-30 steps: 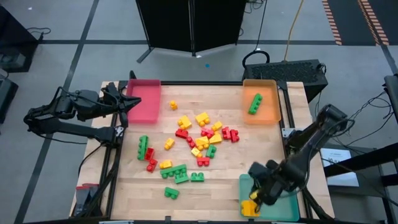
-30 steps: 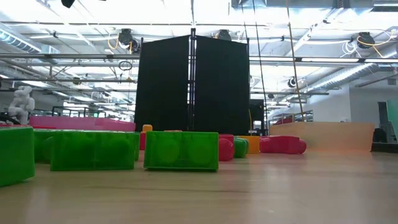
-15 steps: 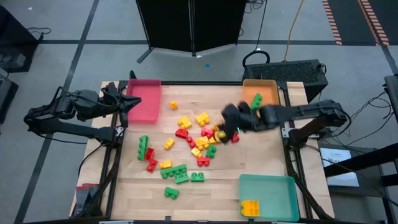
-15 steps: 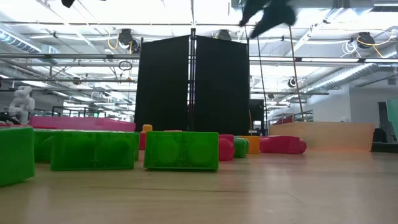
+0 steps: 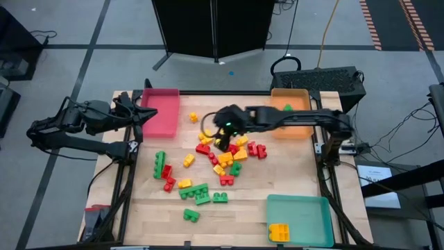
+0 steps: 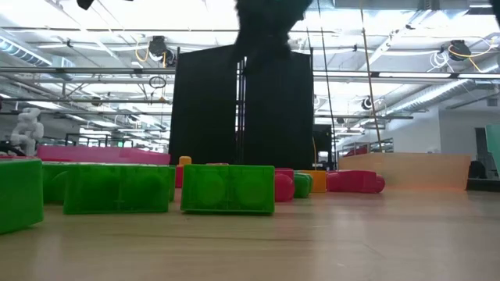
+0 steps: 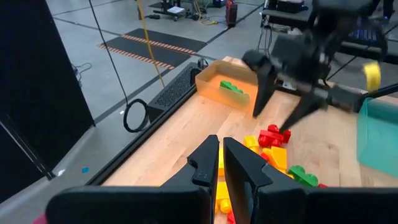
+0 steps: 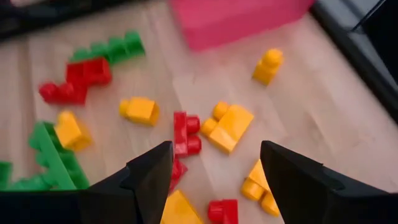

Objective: Sort blocks
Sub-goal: Put the red game piece into the red bin

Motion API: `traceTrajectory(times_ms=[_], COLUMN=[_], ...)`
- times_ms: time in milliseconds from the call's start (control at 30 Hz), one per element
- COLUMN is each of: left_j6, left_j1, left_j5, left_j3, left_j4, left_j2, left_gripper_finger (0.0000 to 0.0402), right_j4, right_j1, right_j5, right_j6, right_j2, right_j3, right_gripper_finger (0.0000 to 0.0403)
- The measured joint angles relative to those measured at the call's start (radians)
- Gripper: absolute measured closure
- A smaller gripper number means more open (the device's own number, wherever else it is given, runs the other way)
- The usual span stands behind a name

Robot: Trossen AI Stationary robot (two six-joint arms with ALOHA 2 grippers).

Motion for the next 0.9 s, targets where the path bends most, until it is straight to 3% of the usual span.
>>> traceTrajectory(times_ms=[267,900], left_j6=[-0.001,-0.002], left_j1=[0.000,0.000], left_j5=[0.000,0.000], left_j3=[0.000,0.000], left_j4=[-0.031,-0.038], left_j2=[0.000,0.000], left_gripper_finger=[0.0371,0.0371], right_j4=[-0.179,-0.143], right_j1=[0.028,0.093], right_j5=[-0.044,-0.043], right_j6=[-0.001,0.155], right_j2=[0.216,0.383], right_j3=[0.200,0.205], right_gripper_finger=[0.0165,0.0165])
